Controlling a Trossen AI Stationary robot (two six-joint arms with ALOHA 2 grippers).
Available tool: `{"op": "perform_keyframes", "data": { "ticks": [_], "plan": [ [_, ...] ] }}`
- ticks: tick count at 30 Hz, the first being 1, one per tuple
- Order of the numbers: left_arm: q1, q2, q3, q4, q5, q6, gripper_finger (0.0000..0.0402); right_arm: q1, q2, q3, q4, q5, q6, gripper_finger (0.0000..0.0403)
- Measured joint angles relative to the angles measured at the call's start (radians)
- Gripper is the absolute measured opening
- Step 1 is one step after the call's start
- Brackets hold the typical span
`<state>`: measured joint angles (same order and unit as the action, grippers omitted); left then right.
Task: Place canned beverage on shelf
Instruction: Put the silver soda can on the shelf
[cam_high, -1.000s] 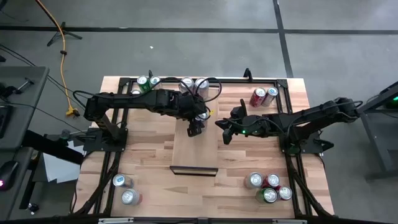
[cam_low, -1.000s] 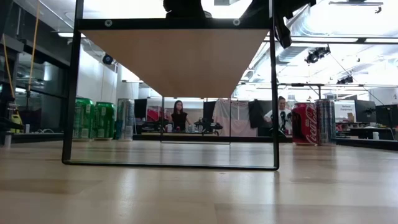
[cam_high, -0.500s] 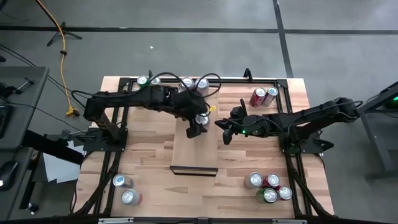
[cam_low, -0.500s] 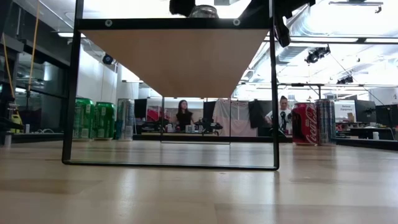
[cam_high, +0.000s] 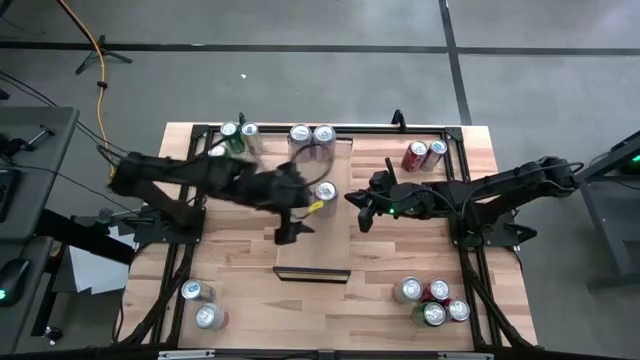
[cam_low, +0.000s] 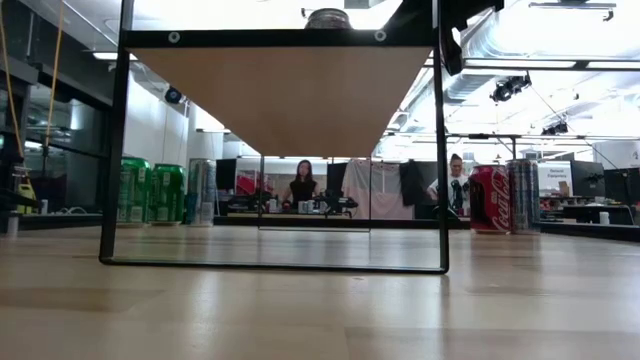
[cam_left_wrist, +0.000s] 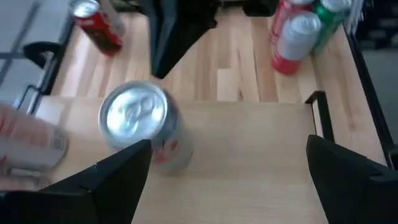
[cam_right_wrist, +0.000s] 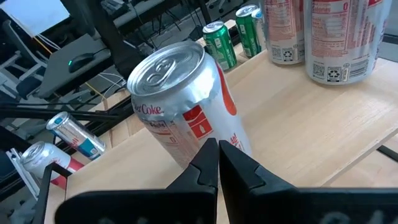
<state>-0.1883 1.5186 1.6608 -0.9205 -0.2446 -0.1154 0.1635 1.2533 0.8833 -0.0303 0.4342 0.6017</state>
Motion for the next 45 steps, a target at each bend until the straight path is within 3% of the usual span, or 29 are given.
{"op": "perform_keyframes", "data": {
  "ticks": [7, 13, 20, 27, 36, 45],
  "plan": [
    [-0.084, -0.358, -0.464, 0.319, -0.179, -0.282, 0.0351, 0.003, 0.000, 0.000, 0.034, -0.031, 0.049, 0.0000],
    [-0.100, -0.556, -0.643, 0.380, -0.195, -0.397, 0.0351, 0.010, 0.037, 0.000, 0.160, -0.070, 0.233, 0.0000],
    [-0.100, -0.635, -0.669, 0.357, -0.195, -0.329, 0.0351, 0.068, 0.110, 0.000, 0.192, -0.063, 0.397, 0.0000],
    [-0.099, -0.639, -0.669, 0.350, -0.247, -0.283, 0.0351, 0.101, 0.198, 0.003, 0.263, 0.028, 0.619, 0.0000],
    [-0.099, -0.637, -0.669, 0.350, -0.289, -0.302, 0.0351, 0.077, 0.294, 0.140, 0.187, 0.078, 0.621, 0.0000],
    [-0.099, -0.633, -0.669, 0.350, -0.302, -0.354, 0.0351, 0.009, 0.293, 0.156, 0.123, 0.153, 0.602, 0.0000]
  ]
}}
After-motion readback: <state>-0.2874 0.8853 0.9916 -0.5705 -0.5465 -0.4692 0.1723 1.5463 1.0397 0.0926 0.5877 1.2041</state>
